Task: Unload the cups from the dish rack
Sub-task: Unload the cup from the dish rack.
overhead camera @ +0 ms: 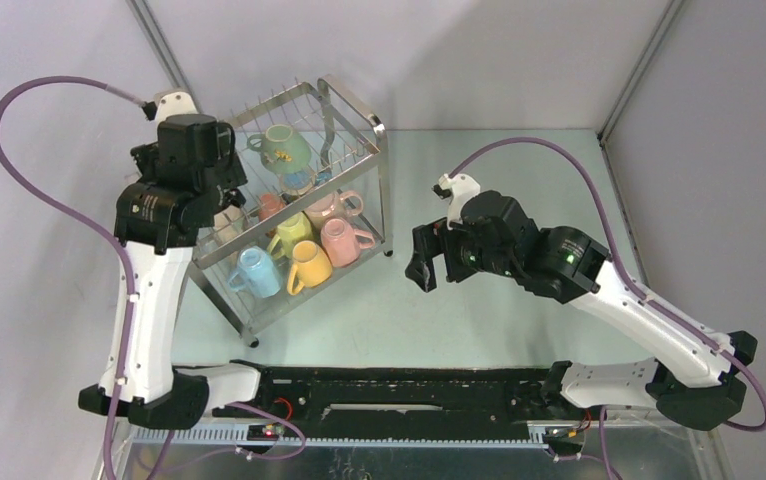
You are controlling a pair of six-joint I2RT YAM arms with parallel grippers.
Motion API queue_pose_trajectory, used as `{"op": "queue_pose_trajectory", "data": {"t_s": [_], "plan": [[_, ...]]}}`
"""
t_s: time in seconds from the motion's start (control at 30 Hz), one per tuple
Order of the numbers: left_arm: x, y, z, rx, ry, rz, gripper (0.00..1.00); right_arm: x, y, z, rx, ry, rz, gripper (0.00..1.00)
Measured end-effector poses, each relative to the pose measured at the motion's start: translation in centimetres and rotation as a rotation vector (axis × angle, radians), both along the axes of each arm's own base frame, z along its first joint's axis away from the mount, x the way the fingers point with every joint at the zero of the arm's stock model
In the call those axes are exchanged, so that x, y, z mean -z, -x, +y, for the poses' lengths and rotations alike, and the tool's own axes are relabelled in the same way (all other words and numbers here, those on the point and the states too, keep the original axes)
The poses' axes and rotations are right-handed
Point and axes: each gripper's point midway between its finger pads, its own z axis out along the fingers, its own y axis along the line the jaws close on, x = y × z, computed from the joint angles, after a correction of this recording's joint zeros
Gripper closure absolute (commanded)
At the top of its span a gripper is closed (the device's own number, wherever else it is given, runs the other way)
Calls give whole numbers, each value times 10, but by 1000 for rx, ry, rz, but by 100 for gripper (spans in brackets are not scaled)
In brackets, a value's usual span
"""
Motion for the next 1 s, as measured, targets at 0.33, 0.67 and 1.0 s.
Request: {"op": "queue_pose_trajectory", "data": {"t_s": [0.33, 0.67, 1.0], "plan": [[-1, -13, -4, 25, -3, 2, 52, 9, 1, 0, -1, 21, 6, 0], [-24, -17, -14, 108, 10, -24, 72, 9, 0, 1, 12, 16, 2, 0], [-65, -13, -16, 127, 25, -116, 81, -9, -3, 16, 21, -91, -6, 0]]}}
